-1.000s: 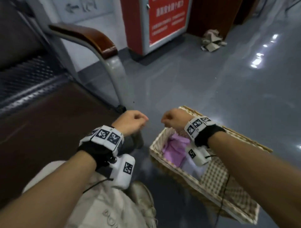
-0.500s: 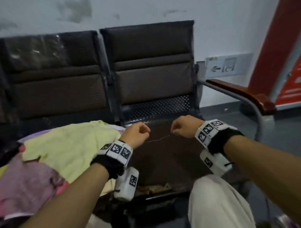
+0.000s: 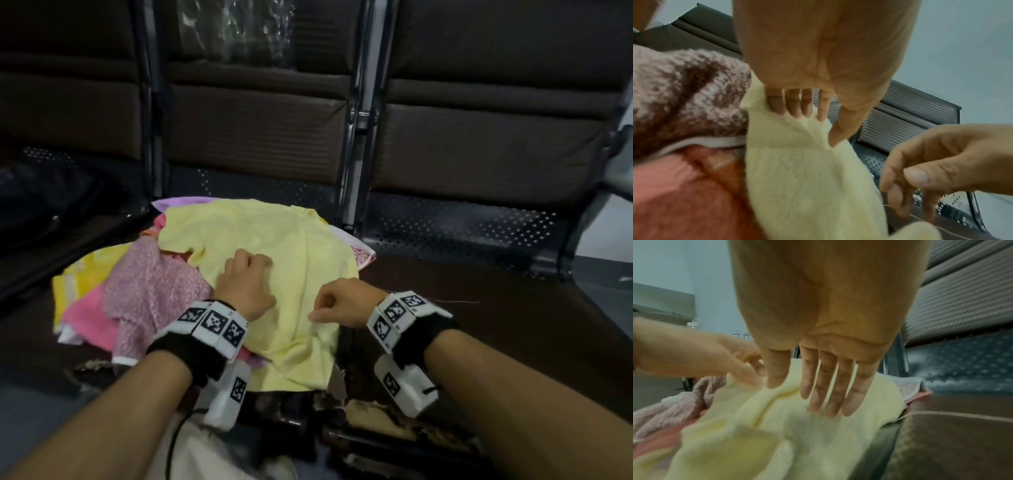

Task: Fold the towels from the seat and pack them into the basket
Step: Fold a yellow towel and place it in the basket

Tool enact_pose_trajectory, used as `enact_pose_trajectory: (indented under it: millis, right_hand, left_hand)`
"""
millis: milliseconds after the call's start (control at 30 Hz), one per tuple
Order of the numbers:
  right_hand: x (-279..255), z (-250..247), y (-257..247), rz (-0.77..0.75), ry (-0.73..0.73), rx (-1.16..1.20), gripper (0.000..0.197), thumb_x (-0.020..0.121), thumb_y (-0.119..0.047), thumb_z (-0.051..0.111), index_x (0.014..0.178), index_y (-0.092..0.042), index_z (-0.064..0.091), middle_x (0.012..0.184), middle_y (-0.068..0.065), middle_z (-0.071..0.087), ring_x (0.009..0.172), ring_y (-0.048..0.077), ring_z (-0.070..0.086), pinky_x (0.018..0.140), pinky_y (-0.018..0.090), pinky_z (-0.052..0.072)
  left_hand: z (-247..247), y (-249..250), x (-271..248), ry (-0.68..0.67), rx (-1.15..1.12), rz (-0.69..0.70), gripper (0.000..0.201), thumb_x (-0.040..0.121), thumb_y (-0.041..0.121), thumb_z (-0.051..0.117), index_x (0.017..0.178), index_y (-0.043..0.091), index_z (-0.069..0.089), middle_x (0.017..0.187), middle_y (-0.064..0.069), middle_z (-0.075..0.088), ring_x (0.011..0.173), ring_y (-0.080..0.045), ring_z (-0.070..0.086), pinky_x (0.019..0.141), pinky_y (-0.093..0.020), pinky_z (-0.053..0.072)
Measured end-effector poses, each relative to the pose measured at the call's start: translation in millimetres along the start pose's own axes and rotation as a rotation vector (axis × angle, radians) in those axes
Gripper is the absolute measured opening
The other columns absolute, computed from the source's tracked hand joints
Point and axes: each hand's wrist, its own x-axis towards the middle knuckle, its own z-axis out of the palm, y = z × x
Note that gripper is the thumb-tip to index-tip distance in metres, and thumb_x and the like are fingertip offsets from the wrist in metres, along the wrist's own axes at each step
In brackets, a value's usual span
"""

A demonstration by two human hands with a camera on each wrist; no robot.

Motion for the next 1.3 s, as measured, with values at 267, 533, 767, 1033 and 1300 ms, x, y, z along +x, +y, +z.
enact_pose_trajectory:
  millis: [267,533,767,1033,1300]
  right_hand:
    - [19,46,-9,-0.167,-0.032,0.062,0.030,0.077,-0.038,0.076,0.084,-0.014,0.060,0.080,-0.004,0.057,0.076,0.012,0.053,0.070,0.026,0.042]
    - [-32,-1,19,-0.173,0.280,0.202,0.011,0.087,-0.023,0.065,0.084,-0.018,0.056,0.078,0.005,0.060,0.074,0.020,0.055,0.071,0.032,0.045]
    - [-101,-52,61,-0.157,0.709,0.428,0.009,0.092,-0.013,0.057,0.083,-0.012,0.057,0.072,0.010,0.056,0.066,0.012,0.050,0.064,0.028,0.042]
    - [-151,-75,120,-0.106,1.202,0.680,0.023,0.093,-0.014,0.057,0.072,-0.023,0.055,0.047,-0.017,0.048,0.043,-0.004,0.039,0.045,0.008,0.032]
    - [-155,-51,123,-0.180,0.663,0.628,0.028,0.095,-0.022,0.053,0.123,-0.018,0.057,0.083,0.019,0.066,0.069,0.027,0.064,0.066,0.037,0.054]
  left_hand:
    - [-6,-5,5,-0.123,0.085,0.145,0.017,0.081,0.040,0.066,0.095,0.029,0.062,0.106,0.003,0.039,0.112,-0.020,0.042,0.099,-0.034,0.034]
    - [-5,39,-9,-0.340,-0.088,0.264,0.037,0.088,0.052,0.054,0.083,0.016,0.059,0.076,0.004,0.052,0.075,-0.015,0.052,0.067,-0.029,0.039]
    - [-9,72,-11,0.095,-0.223,0.429,0.006,0.089,0.022,0.060,0.087,0.016,0.061,0.085,0.002,0.059,0.088,-0.020,0.057,0.071,-0.025,0.035]
    - [3,113,-7,0.225,-0.235,0.389,0.015,0.094,0.024,0.053,0.082,0.017,0.060,0.083,-0.002,0.062,0.085,-0.024,0.058,0.073,-0.033,0.041]
    - [5,199,-26,0.252,-0.621,0.772,0.010,0.090,0.017,0.060,0.093,0.018,0.070,0.086,0.013,0.067,0.084,0.001,0.061,0.076,-0.011,0.046]
